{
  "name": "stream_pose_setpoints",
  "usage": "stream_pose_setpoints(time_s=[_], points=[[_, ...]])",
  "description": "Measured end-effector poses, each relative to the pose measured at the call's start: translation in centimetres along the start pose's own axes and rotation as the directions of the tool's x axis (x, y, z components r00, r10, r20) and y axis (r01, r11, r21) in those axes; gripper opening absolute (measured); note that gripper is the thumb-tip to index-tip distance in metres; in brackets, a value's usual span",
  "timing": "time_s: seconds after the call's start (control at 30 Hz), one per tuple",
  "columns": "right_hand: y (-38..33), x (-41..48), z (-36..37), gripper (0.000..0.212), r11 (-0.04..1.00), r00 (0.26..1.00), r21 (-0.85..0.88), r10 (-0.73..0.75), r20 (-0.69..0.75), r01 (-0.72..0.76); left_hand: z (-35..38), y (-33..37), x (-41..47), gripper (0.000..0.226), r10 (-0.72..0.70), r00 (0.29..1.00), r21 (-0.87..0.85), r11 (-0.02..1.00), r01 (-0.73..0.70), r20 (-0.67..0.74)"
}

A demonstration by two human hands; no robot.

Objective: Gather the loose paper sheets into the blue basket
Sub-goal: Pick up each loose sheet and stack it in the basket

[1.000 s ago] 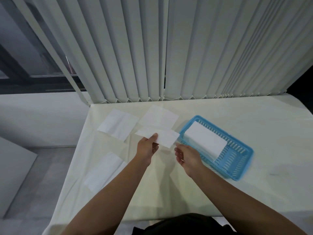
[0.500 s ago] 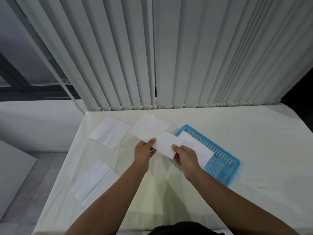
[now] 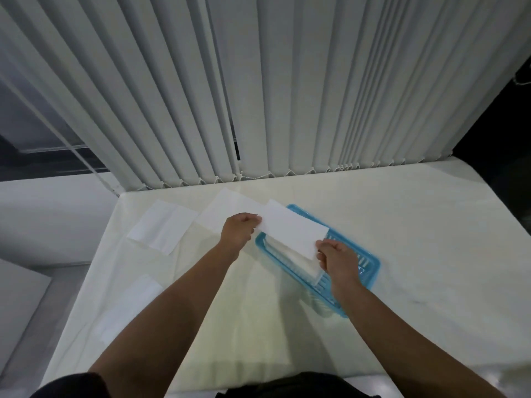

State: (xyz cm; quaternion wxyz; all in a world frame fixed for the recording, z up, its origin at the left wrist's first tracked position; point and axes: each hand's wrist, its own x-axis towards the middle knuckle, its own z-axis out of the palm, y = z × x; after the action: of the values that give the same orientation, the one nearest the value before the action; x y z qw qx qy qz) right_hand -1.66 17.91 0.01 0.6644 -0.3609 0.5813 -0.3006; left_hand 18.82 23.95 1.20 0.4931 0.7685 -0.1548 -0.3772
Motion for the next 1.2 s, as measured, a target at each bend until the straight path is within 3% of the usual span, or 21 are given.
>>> stream_pose_setpoints(time_s=[0.27, 0.47, 0.8, 1.03, 1.2], points=[[0.9, 1.1, -1.7, 0.014, 0.998, 0.982, -0.055, -0.007, -0.188, -0.003, 2.1, 0.4, 2.0, 0.004, 0.068, 0.983, 0.296, 0.948, -0.116, 0.168], [1.8, 0.6, -1.5, 0.022, 0.992, 0.961, -0.123, -0.058, -0.272, 0.025, 2.7, 0.1, 3.0, 0.025, 0.086, 0.971, 0.494, 0.849, -0.188, 0.222], [2.7, 0.5, -0.5, 0.026, 0.973, 0.926, -0.23, -0.099, -0.363, 0.013, 2.1, -0.8, 5.0, 0.023, 0.083, 0.957, 0.525, 0.821, -0.224, 0.279], [2.9, 0.5, -0.5, 0.017, 0.97, 0.926, -0.245, -0.105, -0.363, 0.014, 2.1, -1.2, 5.5, 0.02, 0.068, 0.952, 0.631, 0.734, -0.25, 0.298], [3.0, 0.5, -0.5, 0.016, 0.969, 0.932, -0.248, -0.09, -0.351, 0.0, 1.8, -1.4, 5.4, 0.016, 0.059, 0.948, 0.627, 0.737, -0.252, 0.311]])
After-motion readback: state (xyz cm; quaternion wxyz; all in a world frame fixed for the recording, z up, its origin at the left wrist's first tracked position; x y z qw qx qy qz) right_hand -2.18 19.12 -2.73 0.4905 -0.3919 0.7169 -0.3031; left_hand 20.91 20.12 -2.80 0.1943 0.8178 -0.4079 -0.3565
